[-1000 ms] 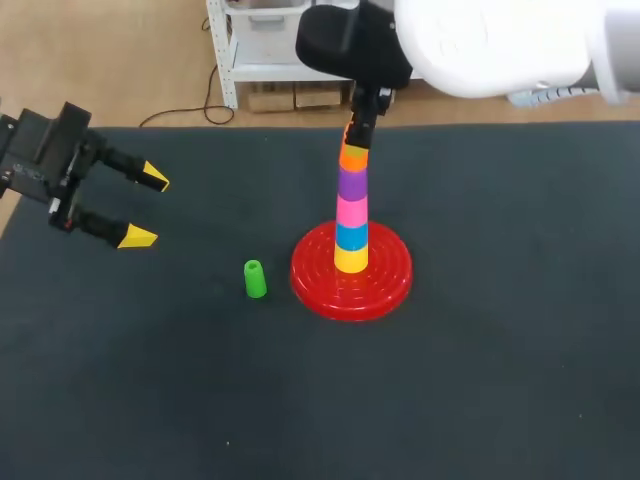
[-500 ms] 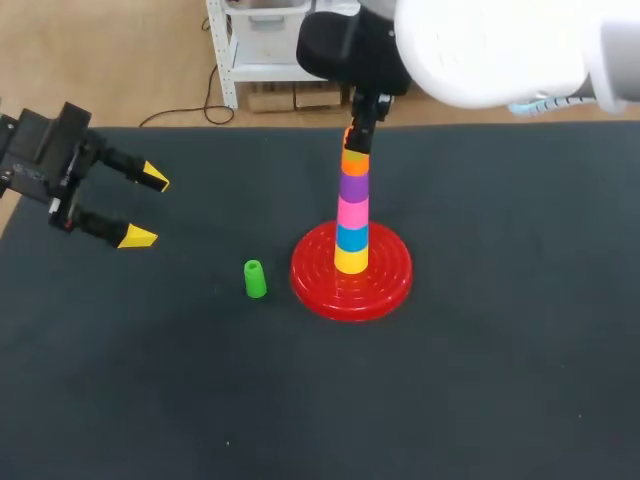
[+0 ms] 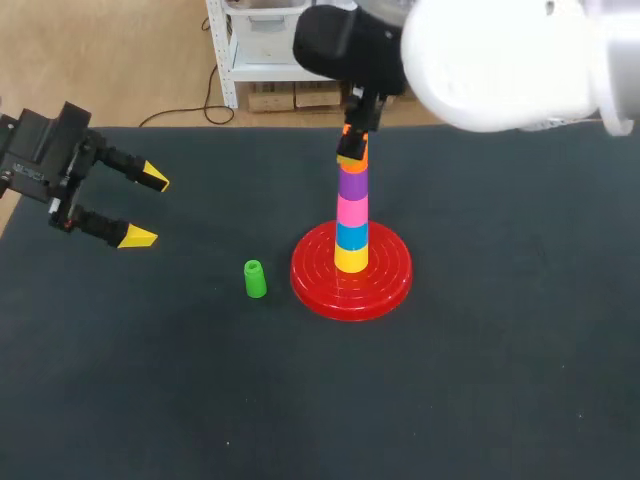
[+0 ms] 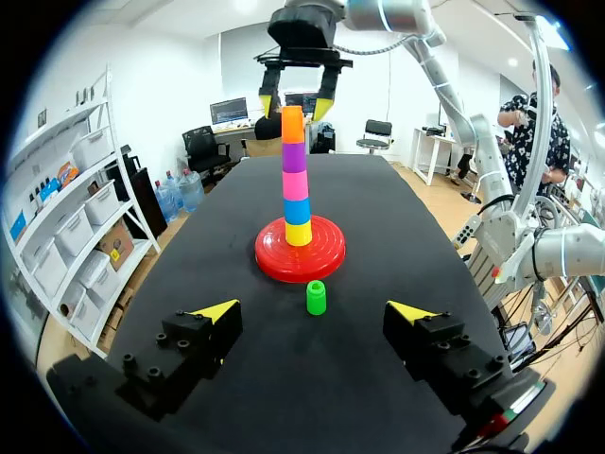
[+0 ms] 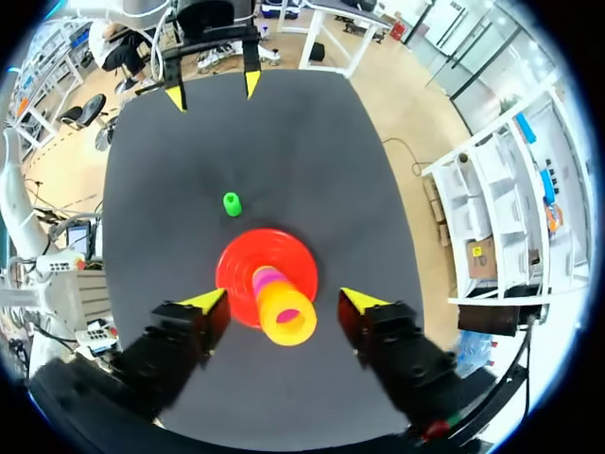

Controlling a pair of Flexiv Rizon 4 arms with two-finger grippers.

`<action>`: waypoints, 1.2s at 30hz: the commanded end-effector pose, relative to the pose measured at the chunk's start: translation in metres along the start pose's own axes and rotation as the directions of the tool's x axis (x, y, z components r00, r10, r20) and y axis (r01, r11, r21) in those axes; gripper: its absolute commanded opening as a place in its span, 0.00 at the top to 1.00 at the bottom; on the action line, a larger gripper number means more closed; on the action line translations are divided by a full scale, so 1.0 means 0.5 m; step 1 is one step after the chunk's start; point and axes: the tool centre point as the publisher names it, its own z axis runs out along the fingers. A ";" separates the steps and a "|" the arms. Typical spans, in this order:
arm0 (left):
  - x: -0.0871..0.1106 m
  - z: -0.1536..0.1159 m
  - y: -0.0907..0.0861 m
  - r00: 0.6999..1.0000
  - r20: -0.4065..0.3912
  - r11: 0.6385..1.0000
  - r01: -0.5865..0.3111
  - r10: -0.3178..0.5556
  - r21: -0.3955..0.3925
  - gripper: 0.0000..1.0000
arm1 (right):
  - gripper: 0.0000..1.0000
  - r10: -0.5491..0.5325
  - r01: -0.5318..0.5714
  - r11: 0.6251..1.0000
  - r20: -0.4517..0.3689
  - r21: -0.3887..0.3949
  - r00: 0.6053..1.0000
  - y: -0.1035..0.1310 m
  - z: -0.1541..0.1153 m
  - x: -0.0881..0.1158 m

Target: Pick up and stack the cylinders on the red base in this order: pink,purple,orange,green

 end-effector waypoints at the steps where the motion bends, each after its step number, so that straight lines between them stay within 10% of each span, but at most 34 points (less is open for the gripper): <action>1: 0.001 0.000 0.001 1.000 0.000 1.000 -0.001 0.001 0.001 0.00 | 0.00 -0.005 0.004 1.000 0.026 0.026 1.000 0.007 -0.021 0.014; 15: 0.001 0.000 0.001 1.000 0.000 1.000 -0.001 0.001 0.001 0.00 | 0.00 -0.230 0.224 0.973 0.120 0.064 0.966 0.120 -0.101 -0.051; 36: 0.001 0.000 0.001 1.000 0.000 1.000 -0.001 0.001 0.001 0.00 | 0.00 -0.319 0.318 0.945 0.002 -0.082 0.948 0.183 0.150 -0.104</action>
